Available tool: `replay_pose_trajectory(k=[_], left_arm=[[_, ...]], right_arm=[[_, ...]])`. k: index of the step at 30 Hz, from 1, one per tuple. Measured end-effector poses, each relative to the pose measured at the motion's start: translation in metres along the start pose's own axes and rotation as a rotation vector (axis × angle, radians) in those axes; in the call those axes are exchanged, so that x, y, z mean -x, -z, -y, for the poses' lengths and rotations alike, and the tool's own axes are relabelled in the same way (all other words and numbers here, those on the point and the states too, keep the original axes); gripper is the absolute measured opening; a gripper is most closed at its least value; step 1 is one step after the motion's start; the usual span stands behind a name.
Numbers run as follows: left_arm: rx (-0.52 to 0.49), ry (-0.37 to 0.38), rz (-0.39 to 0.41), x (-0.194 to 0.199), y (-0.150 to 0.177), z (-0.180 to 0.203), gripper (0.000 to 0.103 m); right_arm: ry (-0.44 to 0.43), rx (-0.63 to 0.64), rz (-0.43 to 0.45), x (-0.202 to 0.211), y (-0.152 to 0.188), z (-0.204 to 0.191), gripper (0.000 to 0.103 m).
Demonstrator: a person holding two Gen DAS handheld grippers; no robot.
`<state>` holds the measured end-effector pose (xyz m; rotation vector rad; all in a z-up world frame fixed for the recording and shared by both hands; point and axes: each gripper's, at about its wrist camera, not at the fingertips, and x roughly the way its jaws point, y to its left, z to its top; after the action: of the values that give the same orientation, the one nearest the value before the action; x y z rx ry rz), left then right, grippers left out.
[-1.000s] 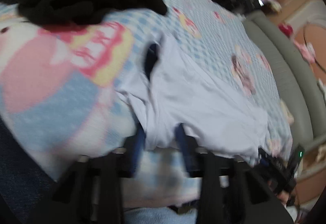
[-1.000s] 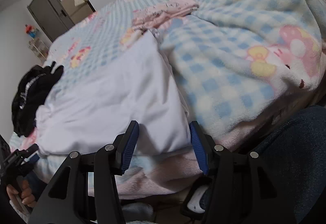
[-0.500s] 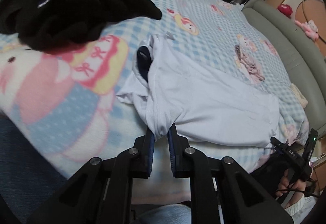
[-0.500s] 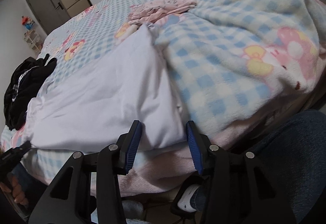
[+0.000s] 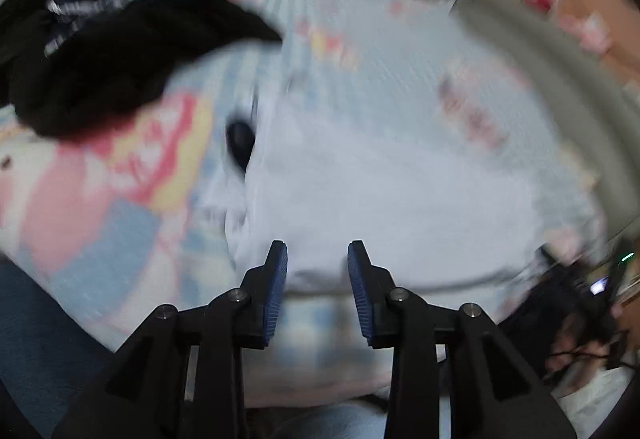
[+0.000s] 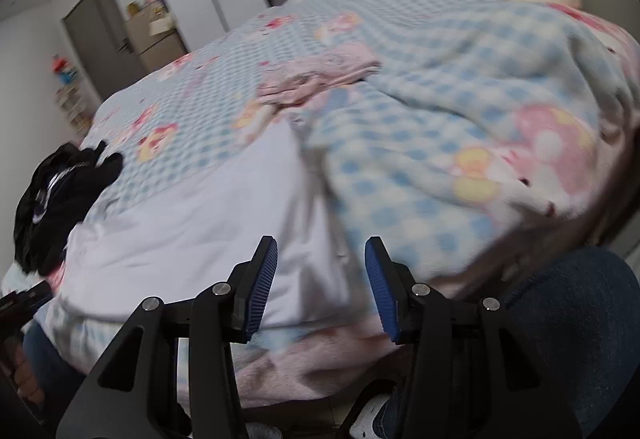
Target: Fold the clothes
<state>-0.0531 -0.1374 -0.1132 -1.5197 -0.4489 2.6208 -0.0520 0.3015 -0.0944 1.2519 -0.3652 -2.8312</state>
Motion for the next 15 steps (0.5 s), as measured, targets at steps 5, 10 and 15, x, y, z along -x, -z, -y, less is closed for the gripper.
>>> replay_pose_trajectory(k=[5,10,15], left_arm=[[0.063,0.061,0.090,0.028,-0.003,-0.008,0.033],[-0.048,0.144,0.181,0.043,-0.017,0.016,0.042],[-0.078,0.126,0.104,-0.001,-0.031,0.030,0.042]], right_arm=[[0.064,0.004,-0.086,-0.015,0.006,0.003,0.046],[0.015,-0.049,-0.035,-0.003,0.002,0.012,0.048],[-0.032,-0.017,-0.052,-0.008,0.004,0.002,0.047]])
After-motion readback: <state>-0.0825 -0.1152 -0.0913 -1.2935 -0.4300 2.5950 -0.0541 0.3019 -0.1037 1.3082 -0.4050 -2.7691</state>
